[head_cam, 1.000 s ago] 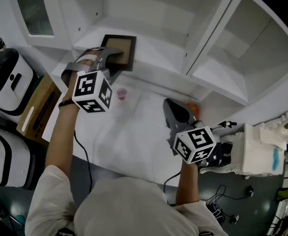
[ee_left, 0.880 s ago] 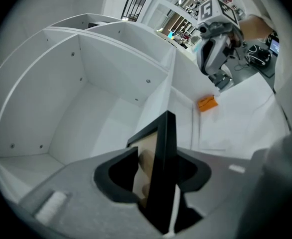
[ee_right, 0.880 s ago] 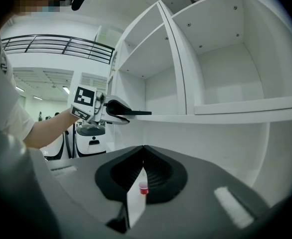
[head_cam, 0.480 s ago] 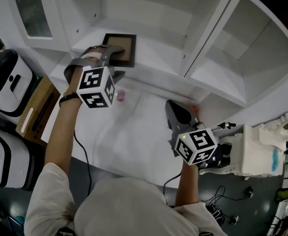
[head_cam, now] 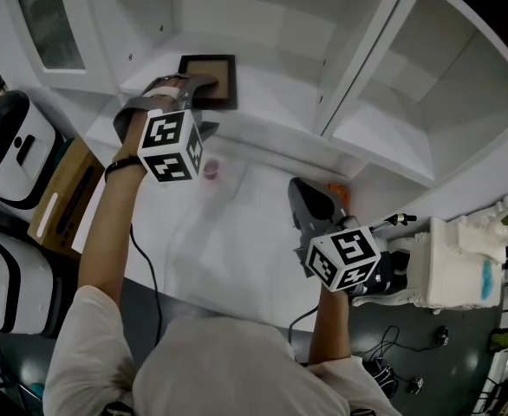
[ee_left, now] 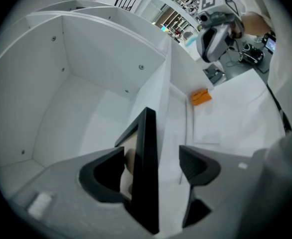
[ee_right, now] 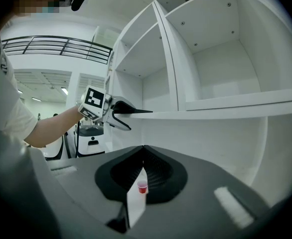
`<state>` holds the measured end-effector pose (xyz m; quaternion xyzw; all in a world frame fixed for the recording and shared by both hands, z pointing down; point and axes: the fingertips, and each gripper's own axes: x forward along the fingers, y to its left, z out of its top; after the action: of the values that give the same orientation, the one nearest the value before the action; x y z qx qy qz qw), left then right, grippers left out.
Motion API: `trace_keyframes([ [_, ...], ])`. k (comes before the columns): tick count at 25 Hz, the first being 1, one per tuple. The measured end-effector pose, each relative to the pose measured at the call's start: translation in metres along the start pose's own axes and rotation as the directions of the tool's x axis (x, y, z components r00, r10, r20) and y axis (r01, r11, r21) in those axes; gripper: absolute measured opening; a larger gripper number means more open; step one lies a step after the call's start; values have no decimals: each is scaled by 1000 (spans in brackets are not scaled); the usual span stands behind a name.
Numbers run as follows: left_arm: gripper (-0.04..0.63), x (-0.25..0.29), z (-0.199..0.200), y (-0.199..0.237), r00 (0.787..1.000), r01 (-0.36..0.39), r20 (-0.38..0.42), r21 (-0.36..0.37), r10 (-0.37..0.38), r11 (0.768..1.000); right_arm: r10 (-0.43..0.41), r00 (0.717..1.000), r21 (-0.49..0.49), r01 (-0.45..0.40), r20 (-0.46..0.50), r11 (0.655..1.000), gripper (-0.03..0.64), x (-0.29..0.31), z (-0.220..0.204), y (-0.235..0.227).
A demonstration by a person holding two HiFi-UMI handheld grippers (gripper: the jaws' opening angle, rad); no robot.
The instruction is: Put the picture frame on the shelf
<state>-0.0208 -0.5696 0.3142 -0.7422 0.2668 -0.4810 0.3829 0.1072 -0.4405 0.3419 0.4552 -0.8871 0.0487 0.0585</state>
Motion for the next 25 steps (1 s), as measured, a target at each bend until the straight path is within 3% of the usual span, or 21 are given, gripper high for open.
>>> trace_keyframes([
  [11,344,9,-1,5,1000,13,-6,-16,-13,1000,-5,1000,-7,5,5,1000,6,-6,2,-3],
  [25,449,24,-7,-3,997,52,-56,28,-51,998,-3,1000,-15,3,14,1000,6,-17,7,3],
])
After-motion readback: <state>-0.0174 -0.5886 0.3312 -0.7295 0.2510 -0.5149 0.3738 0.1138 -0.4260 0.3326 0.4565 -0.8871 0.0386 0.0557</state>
